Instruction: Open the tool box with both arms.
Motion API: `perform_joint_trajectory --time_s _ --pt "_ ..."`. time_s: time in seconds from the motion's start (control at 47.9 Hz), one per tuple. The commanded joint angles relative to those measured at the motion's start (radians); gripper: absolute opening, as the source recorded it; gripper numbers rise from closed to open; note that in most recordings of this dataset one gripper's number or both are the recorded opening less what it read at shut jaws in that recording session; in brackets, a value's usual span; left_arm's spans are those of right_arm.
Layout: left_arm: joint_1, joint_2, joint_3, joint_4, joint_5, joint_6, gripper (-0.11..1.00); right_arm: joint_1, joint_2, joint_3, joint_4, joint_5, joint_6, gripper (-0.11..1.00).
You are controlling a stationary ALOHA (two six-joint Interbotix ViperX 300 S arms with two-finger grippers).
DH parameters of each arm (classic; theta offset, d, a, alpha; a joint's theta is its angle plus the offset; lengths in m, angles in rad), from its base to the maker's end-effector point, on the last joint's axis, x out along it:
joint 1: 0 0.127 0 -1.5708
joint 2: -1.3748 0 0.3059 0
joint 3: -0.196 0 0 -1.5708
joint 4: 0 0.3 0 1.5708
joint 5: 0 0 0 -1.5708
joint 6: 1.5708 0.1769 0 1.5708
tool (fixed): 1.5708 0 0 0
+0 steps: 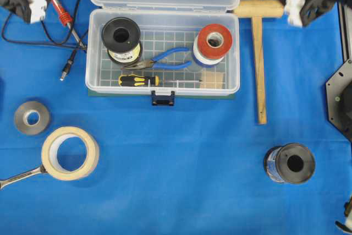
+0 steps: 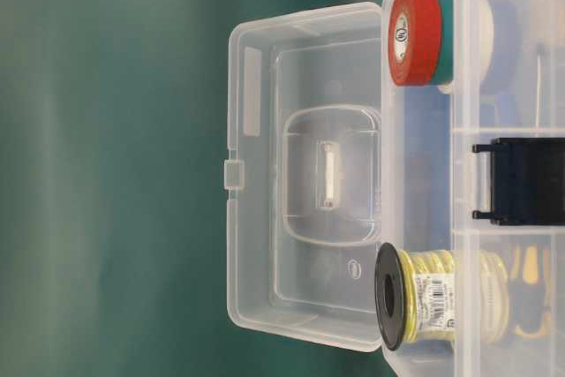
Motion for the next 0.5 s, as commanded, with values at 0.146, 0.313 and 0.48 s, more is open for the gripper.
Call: perform_joint_trajectory --time_s 0.146,0.313,0.48 --pt "-0.229 -0.098 0.029 0.002 0.087 0.002 0.91 0.224 -0.072 0.008 0.008 0.057 0.008 0.85" --pt "-0.387 -0.149 0.044 0.002 0.129 -0.002 0.91 0.368 -0.094 0.012 0.008 0.092 0.009 0.85" --pt "-0.518 -0.166 0.049 0.002 0.161 -0.002 0.90 0.486 -0.086 0.012 0.008 0.130 0.009 0.85"
